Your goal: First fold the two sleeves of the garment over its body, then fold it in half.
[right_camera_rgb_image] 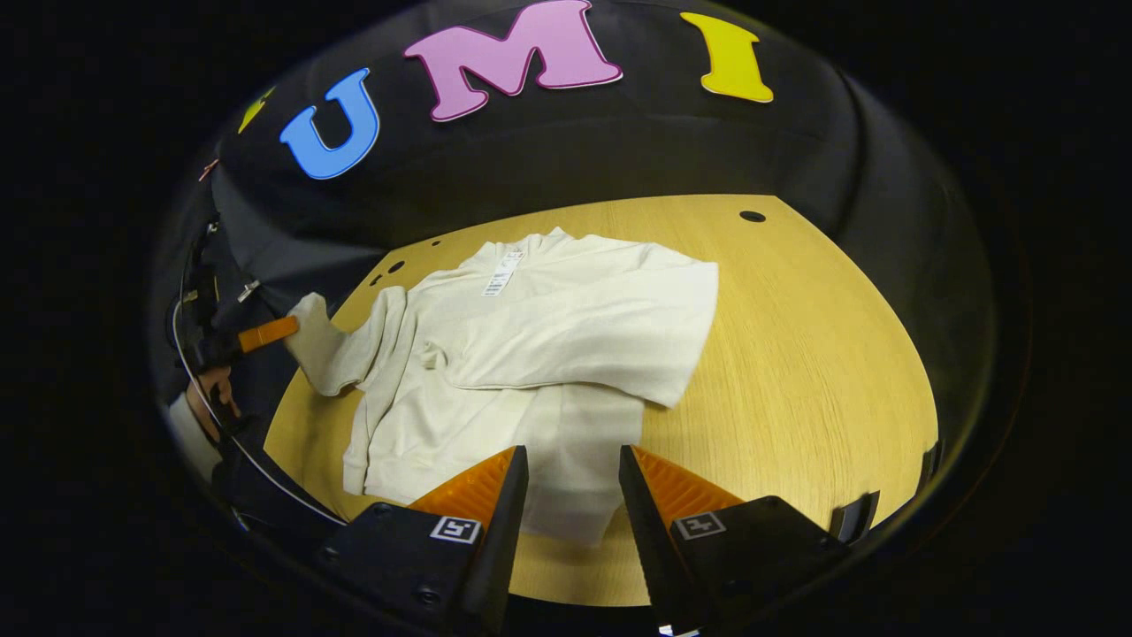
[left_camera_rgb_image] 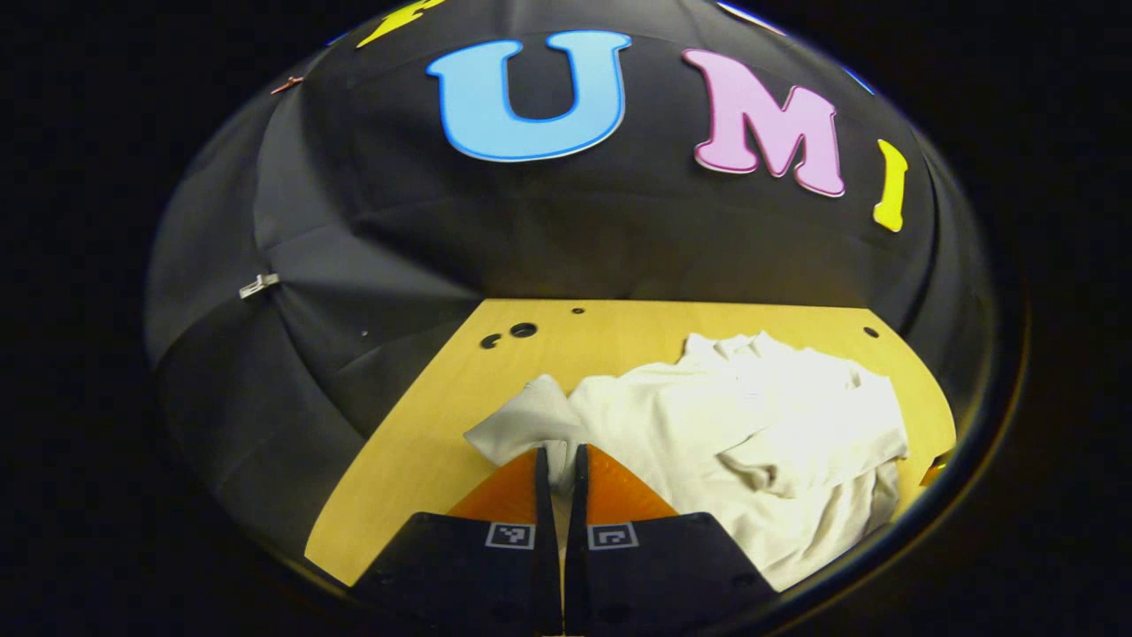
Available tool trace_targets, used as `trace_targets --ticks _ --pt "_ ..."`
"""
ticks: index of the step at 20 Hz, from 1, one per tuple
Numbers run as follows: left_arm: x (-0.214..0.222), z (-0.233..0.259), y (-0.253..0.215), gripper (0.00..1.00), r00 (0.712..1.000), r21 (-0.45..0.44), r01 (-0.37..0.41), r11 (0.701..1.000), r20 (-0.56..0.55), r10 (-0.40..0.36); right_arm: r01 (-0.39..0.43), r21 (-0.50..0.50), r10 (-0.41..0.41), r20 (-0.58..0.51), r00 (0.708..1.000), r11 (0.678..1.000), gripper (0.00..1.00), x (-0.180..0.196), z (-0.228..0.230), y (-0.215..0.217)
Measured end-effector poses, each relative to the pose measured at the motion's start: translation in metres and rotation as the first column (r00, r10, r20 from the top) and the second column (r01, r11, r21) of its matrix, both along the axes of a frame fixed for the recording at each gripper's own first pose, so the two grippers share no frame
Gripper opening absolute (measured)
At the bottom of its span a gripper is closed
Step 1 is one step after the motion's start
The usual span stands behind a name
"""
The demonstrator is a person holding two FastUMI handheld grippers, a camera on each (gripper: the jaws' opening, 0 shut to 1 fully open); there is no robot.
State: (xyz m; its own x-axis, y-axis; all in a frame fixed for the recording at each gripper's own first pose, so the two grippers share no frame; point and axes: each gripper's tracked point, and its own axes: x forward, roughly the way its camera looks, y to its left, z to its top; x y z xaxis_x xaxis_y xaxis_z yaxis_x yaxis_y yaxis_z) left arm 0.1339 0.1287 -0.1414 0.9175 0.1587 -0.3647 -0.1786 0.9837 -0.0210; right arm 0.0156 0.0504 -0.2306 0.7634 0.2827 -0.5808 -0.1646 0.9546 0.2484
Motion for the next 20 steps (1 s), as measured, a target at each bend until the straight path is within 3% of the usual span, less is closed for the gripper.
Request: trace_targets --ticks 4,5,11,15,20 --pt "0.022 0.021 -0.068 0.11 0.995 -0.014 0.095 0.995 0.036 -0.094 0.028 0.013 -0.028 -0.004 1.000 1.000 0.64 0.002 -0.004 -0.018" --pt "0.026 0.025 -0.086 0.07 0.992 -0.021 0.120 0.993 0.041 -0.119 0.033 0.017 -0.033 -0.004 0.999 0.999 0.64 0.002 -0.005 -0.023" --pt "0.048 0.034 -0.183 0.07 0.966 -0.052 0.254 0.966 0.055 -0.251 0.063 0.041 -0.063 -0.020 0.998 0.997 0.64 0.003 -0.016 -0.043" --pt "0.061 0.019 -0.231 0.07 0.953 -0.059 0.302 0.952 0.019 -0.301 0.077 0.061 -0.075 -0.037 0.997 0.995 0.64 0.005 -0.024 -0.052" --pt "0.082 -0.035 -0.276 0.07 0.941 -0.042 0.324 0.945 -0.090 -0.327 0.093 0.072 -0.090 -0.046 0.995 0.993 0.64 0.008 -0.028 -0.064"
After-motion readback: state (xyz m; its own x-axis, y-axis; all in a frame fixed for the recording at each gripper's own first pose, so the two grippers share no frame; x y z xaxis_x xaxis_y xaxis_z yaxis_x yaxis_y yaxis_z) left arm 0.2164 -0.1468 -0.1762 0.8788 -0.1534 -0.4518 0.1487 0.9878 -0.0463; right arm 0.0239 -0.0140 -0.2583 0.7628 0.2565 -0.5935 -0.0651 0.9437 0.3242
